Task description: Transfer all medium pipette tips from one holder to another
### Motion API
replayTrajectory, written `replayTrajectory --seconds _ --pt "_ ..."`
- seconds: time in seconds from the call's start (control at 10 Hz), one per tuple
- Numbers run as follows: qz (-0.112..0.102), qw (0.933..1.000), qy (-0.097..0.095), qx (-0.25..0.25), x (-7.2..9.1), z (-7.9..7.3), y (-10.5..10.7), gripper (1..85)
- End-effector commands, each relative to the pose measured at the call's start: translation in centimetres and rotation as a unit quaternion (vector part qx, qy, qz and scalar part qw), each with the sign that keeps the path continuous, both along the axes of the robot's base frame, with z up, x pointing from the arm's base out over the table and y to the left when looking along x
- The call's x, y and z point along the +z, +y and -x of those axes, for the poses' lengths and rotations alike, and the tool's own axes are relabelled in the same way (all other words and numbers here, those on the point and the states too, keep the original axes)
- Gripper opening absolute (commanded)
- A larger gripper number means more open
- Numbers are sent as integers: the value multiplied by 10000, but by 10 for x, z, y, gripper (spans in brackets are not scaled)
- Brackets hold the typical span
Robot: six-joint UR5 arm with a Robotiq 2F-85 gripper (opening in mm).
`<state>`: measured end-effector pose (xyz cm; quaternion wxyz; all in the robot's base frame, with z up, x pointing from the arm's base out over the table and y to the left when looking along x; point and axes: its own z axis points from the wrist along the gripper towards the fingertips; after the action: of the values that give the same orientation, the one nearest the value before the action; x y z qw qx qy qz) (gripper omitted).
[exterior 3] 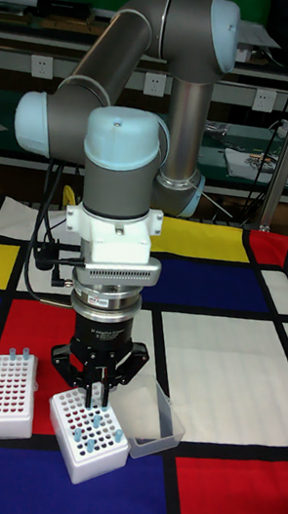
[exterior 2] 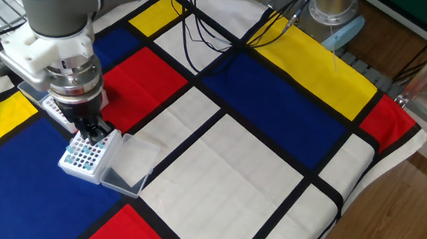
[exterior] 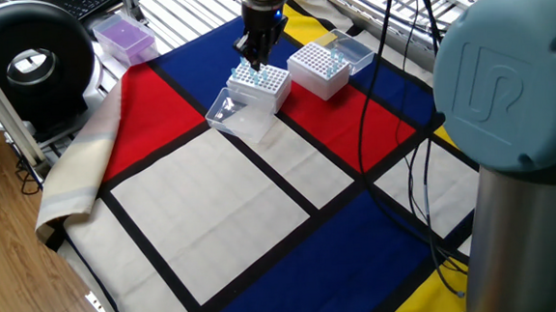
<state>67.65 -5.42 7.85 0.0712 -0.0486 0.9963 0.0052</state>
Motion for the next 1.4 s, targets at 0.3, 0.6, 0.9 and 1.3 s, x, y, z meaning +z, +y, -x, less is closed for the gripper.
replayTrajectory --seconds 0.3,0.6,0.9,1.3 --pt "-63 10000 2 7 1 4 -3 257" --pt "-110 9999 -6 53 -3 6 -6 257" --pt "-114 9999 -15 75 -5 7 -8 257" --pt "-144 9999 -30 82 -6 7 -9 257"
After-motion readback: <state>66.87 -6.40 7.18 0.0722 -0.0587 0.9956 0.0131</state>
